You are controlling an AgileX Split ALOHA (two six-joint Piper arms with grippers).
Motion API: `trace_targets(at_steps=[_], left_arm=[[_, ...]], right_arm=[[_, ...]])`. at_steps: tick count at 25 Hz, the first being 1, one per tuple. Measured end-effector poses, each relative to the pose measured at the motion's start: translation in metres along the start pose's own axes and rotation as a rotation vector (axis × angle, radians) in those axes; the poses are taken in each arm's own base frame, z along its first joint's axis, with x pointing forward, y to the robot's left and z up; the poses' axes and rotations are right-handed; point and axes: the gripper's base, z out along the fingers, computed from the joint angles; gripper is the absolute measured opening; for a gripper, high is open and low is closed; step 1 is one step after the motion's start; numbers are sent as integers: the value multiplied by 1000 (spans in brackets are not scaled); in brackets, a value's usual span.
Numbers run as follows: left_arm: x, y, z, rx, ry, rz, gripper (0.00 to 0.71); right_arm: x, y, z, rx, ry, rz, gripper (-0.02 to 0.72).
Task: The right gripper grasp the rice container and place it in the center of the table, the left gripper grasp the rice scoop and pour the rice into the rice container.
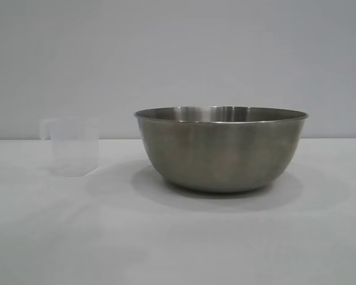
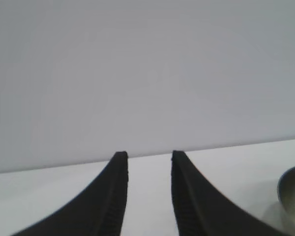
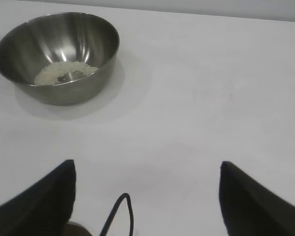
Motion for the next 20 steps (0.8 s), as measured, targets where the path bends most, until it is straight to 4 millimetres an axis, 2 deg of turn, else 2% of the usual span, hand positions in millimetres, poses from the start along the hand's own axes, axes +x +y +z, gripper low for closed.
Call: trace_targets(at_steps=[4, 11, 20], left_arm=[[-7, 1, -31, -15, 1, 8, 174], [-5, 0, -66, -14, 130, 52, 174], [18, 1, -106, 2, 176, 77, 174]], right_arm=[[0, 0, 0, 0, 0, 0, 538], [0, 0, 0, 0, 0, 0, 538], [0, 0, 0, 0, 0, 0, 538]])
